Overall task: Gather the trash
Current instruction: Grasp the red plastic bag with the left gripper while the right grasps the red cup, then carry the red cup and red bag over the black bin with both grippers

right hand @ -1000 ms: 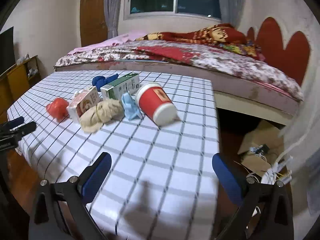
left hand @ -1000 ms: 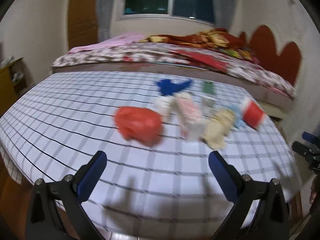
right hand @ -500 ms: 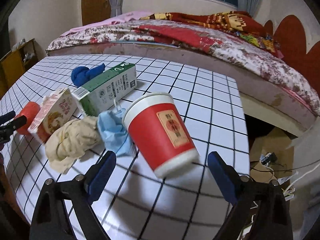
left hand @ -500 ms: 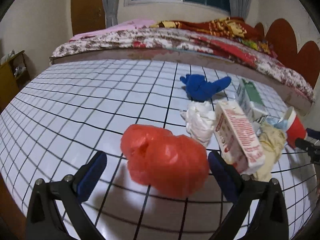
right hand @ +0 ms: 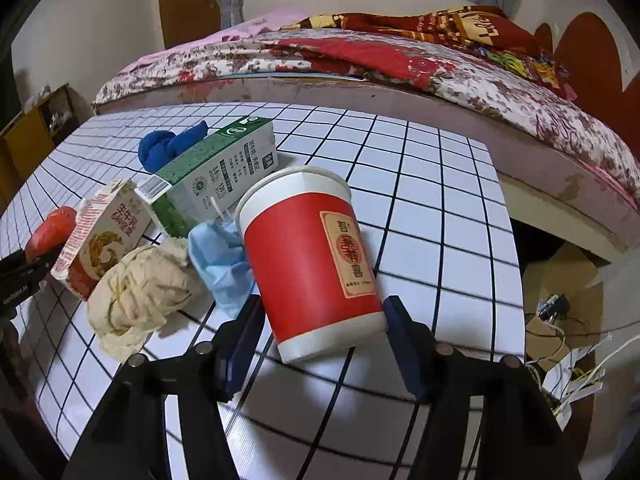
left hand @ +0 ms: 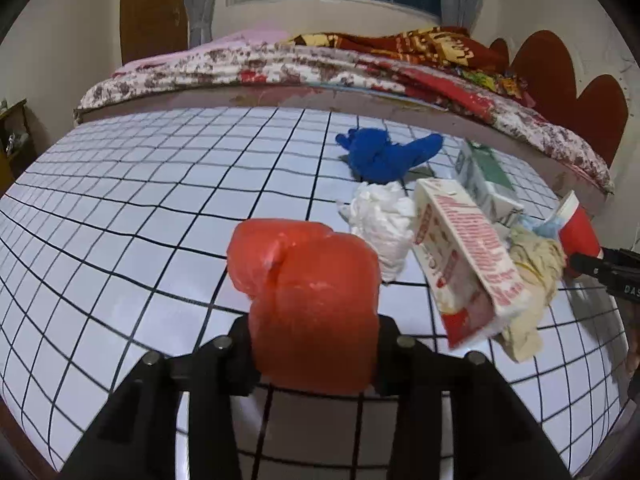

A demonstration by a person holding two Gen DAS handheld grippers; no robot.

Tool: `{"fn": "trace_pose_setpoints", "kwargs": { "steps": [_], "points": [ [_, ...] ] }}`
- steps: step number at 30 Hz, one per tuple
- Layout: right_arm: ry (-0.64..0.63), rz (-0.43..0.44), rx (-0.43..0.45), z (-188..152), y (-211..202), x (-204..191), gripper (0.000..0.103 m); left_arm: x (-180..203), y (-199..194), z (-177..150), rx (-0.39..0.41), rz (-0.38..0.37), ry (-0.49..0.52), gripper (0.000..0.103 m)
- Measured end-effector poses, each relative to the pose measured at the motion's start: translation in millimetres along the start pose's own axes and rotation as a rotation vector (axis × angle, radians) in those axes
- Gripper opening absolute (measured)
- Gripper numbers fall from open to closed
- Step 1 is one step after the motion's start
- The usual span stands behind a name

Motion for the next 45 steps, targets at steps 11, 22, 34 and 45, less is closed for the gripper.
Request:
{"fn": "trace_pose_setpoints", "kwargs": {
  "steps": [11, 22, 34, 45],
  "points": [
    [0.057, 0.002, 0.096, -39, -36, -3, 0.058, 14, -37, -17, 0.098, -0.025, 0.034, 0.038],
    [0.079, 0.005, 0.209, -104, -117, 3, 0.058, 42, -77, -53, 0.137, -0.106, 0.062, 0.038],
    [0.142, -0.048, 0.255, -196, -178, 34, 0.058, 113, -107, -95, 0.143, -0.195, 0.169, 0.038],
    [0.219, -0.115, 0.237, -271, -195, 72, 0.058, 190, -129, -124, 0.137, -0.279, 0.299, 0.038]
  ]
}}
Point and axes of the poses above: each gripper's, at about its wrist camera, not at the fingertips, and y roughly the way its jaws point, x to its right, z to its top, the point moved 3 cm from there along y, roughly the way its jaws point, and after that the axes turned 13 degrees about -x, right-handed, at the moved point
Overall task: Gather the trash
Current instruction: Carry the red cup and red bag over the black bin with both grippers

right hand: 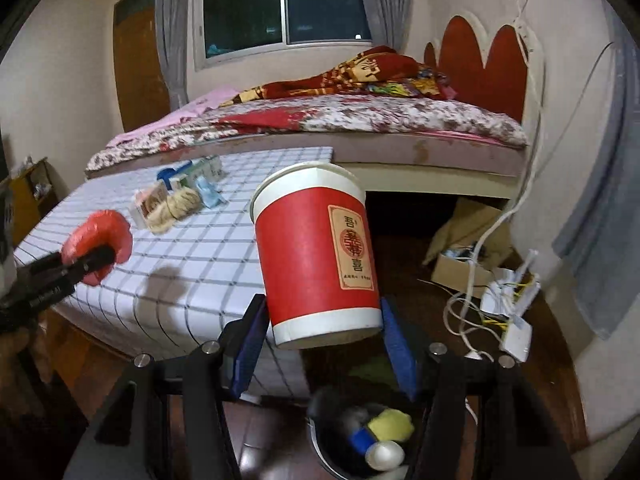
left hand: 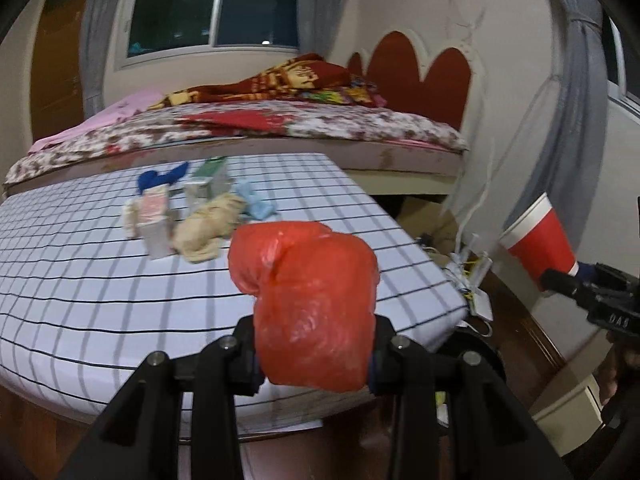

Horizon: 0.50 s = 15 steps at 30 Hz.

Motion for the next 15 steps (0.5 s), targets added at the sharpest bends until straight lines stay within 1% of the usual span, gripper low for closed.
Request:
{"fn": "trace_pose_setpoints", "kwargs": {
  "steps": [7, 15],
  "points": [
    [0.050, -0.021, -0.011, -23, -11, 28, 0.058, 50, 6, 0, -0.014, -0.055, 0.081, 0.038],
    [0.093, -0.047, -0.023, -42, -18, 51, 0.058, 91, 11, -5, -0.034, -0.103, 0.146, 0.038]
  ]
}}
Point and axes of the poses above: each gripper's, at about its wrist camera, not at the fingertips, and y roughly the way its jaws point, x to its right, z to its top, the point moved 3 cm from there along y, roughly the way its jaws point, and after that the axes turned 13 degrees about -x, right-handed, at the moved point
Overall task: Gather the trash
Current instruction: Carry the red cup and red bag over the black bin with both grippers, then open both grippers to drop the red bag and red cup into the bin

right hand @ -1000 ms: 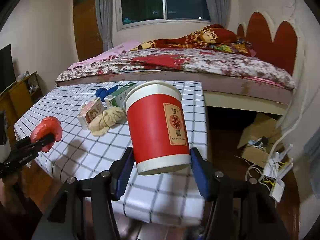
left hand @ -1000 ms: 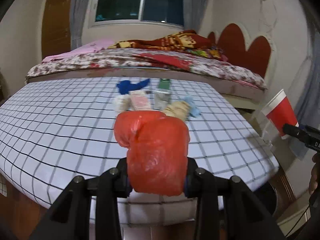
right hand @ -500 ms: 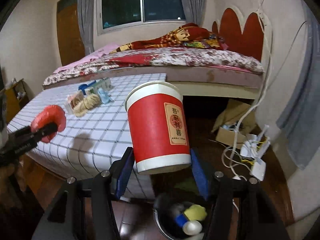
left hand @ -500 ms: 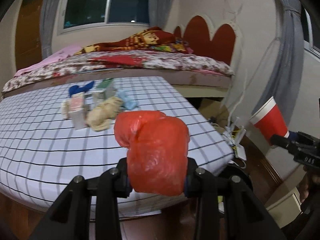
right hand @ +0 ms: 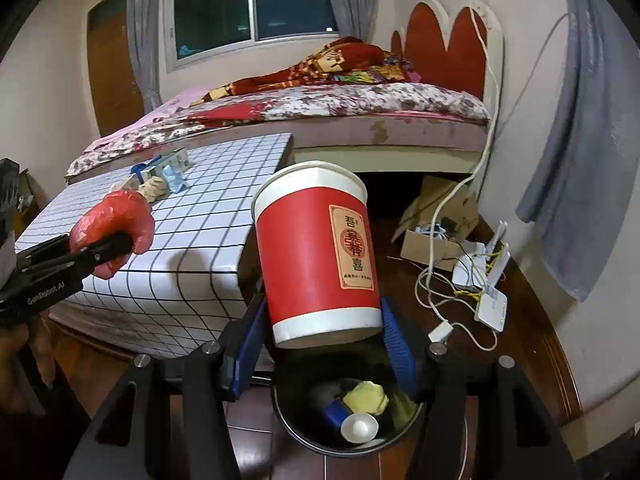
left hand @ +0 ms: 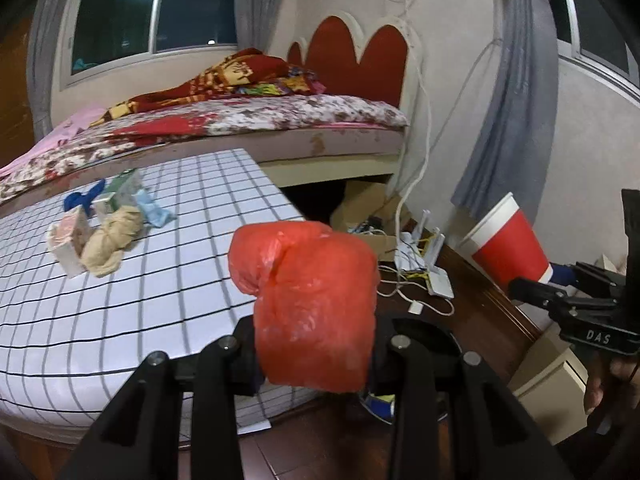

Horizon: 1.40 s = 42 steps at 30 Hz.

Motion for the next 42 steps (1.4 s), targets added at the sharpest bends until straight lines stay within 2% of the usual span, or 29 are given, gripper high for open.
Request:
{"fn": "trace_pose_setpoints", "kwargs": {
  "steps": [11, 17, 24, 34, 37, 38, 39, 42],
  "points": [
    [0.065, -0.038, -0.064, -23, 14, 31, 0.058, 55, 27, -12, -0.080, -0.081, 0.073, 0.038],
    [0.094, -0.051, -0.104, -36, 24, 46, 0.058, 83, 48, -23, -0.151, -0.139, 0.129, 0.038],
    [0.108, -0.046, -0.194, -57, 51, 59, 0.058, 97, 78, -38, -0.222, -0.177, 0.143, 0.038],
    [0.082, -0.029, -0.301, -65, 94, 59, 0.058, 99, 106, -48, -0.282, -0.195, 0.115, 0.038],
    [0.047, -0.034, -0.320, -65, 109, 57, 0.061, 99, 115, -46, -0.292, -0.230, 0.092, 0.045],
    [0.034, -0.057, -0.343, -67, 116, 57, 0.075, 99, 119, -46, -0.297, -0.248, 0.082, 0.065],
    [0.026, -0.095, -0.362, -70, 123, 58, 0.087, 98, 124, -47, -0.311, -0.228, 0.058, 0.083],
    [0.033, -0.155, -0.416, -77, 137, 67, 0.087, 94, 132, -50, -0.338, -0.206, 0.040, 0.087]
  ]
}}
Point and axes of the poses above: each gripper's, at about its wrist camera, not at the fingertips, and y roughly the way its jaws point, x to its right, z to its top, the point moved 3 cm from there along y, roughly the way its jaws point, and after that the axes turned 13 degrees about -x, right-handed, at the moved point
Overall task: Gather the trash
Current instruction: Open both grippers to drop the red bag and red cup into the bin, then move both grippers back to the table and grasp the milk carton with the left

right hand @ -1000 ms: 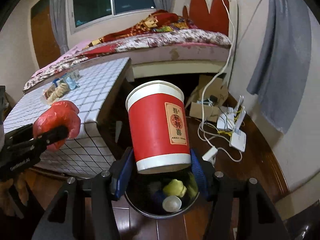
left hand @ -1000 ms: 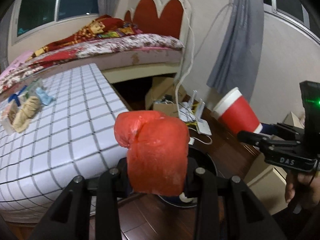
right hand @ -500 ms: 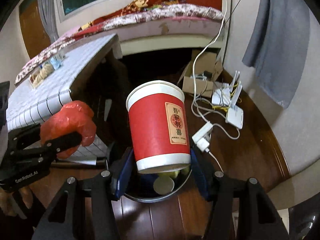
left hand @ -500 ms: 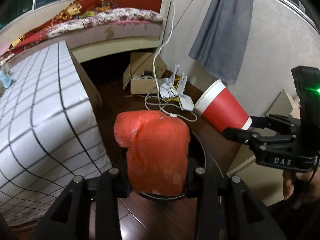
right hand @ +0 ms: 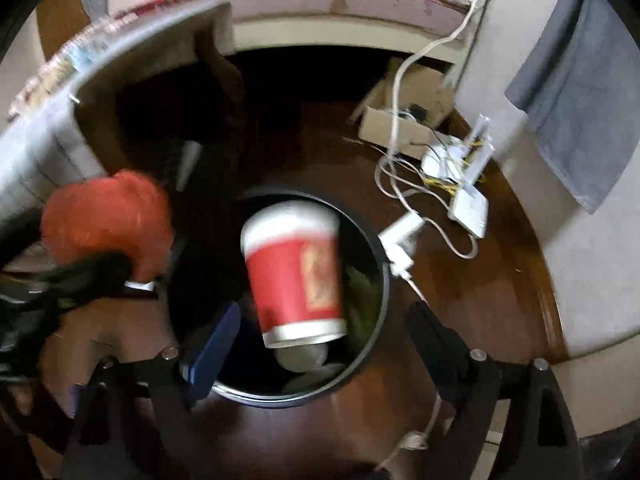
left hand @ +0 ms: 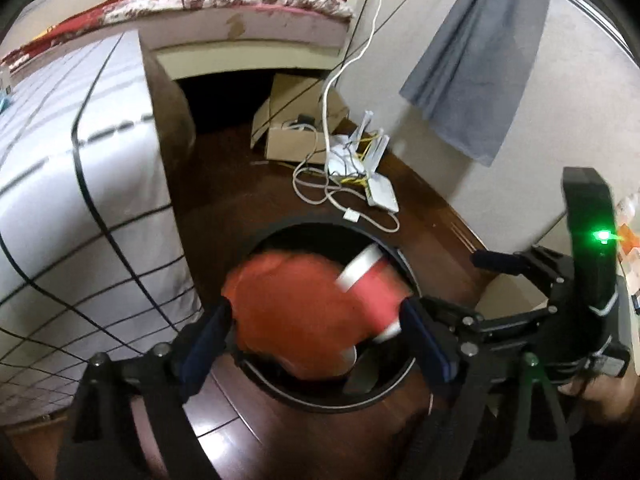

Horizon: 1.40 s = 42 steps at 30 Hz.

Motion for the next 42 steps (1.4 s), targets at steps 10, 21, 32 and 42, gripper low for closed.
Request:
{"fn": "trace_pose_setpoints", "kwargs": {
  "steps": [10, 21, 32, 42],
  "points": [
    [0.009, -0.046, -0.023, -2, -4, 1, 0.102, -17, -5, -10, 0.009, 0.085, -0.039, 0.096],
    [-0.007, -0.039, 0.042, 0, -31, -10, 0.102, -16, -30, -13, 0.062, 0.154, -0.017, 0.098],
    [-0.032, -0.037, 0.112, 1, -57, -21, 0.102, -19, -63, -11, 0.141, 0.236, -0.010, 0.099],
    [-0.027, -0.023, 0.230, 18, -89, -41, 0.102, -39, -96, -12, 0.209, 0.287, -0.045, 0.102]
  ]
}}
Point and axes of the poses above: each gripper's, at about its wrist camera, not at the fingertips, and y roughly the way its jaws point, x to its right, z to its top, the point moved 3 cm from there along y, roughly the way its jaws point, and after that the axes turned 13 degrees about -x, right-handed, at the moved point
